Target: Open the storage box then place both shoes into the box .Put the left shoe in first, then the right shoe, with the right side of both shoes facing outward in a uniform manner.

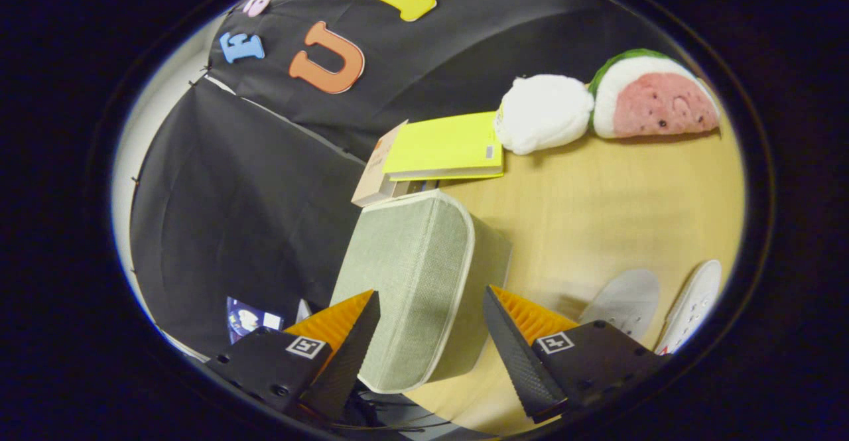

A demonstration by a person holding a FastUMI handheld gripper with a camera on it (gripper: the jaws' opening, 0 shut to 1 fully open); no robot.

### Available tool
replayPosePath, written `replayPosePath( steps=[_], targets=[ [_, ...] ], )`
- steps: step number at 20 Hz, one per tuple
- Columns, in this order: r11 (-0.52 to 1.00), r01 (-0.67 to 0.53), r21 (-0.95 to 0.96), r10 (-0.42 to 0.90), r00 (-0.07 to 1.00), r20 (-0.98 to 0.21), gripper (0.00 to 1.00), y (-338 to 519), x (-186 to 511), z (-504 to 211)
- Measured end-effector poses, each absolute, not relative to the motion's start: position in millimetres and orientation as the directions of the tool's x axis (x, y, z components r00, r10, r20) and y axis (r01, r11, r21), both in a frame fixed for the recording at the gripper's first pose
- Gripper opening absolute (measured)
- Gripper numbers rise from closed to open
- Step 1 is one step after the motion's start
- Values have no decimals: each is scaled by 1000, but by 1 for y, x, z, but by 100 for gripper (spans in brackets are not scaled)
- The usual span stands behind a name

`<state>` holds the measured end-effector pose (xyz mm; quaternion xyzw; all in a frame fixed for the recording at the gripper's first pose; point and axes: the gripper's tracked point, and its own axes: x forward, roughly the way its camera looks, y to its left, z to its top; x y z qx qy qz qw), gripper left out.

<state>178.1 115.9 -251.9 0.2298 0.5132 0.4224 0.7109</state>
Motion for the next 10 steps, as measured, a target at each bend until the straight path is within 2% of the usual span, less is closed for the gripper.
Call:
replayPosePath(
  steps=[5,7,9,10],
  targets=[
    [353,-212,911,922,-87,-377,99,131,177,-271],
    [284,-147,948,945,-125,-303,98,137,179,-273],
    [236,-105,966,958,-143,-249,94,137,183,-274],
    [214,-95,972,961,-161,-227,85,140,180,-273]
  ],
)
